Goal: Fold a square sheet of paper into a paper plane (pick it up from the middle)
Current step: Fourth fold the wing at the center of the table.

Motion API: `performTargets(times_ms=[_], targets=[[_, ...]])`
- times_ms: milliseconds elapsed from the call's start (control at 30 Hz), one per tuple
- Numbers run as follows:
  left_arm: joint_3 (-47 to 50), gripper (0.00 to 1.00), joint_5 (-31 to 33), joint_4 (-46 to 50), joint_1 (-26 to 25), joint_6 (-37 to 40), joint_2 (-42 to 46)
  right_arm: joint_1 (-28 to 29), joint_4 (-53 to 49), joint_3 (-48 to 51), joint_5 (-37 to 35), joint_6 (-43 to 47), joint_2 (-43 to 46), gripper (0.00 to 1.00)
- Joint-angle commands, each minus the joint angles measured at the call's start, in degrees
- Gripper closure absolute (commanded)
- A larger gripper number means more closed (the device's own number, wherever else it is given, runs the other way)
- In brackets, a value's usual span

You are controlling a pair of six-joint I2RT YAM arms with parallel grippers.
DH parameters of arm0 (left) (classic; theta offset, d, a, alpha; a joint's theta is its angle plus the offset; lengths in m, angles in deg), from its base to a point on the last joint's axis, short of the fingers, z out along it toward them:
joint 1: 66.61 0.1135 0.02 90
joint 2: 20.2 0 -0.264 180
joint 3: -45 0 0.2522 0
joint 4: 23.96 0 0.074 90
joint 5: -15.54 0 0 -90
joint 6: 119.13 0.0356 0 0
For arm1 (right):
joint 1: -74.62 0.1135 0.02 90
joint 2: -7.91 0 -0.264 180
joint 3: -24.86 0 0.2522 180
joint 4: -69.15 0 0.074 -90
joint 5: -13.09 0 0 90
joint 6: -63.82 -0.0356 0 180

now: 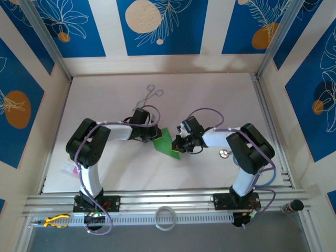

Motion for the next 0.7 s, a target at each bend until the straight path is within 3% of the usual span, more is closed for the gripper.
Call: performTargets(times_ms=[0, 233, 533, 667], targets=[[0.0, 0.92, 2.9, 4.2, 0.1, 0.8, -1.8, -0.3, -5.3, -0.9, 0.6, 1.1, 0.8, 1.00], [2.0, 0.92, 4.2, 4.8, 0.1, 2.0, -1.3, 1.0, -4.0, -5.6, 5.8, 2.9, 1.5, 0.99], [2.2, 0.92, 4.1, 4.2, 0.1, 1.7, -1.1, 2.7, -4.6, -13.3, 4.6, 2.0, -8.2, 0.98], [2.2, 0.92, 4.0, 4.0, 0.1, 1.6, -1.1, 2.9, -4.6, -11.8, 3.0, 2.0, -9.9, 0.98]])
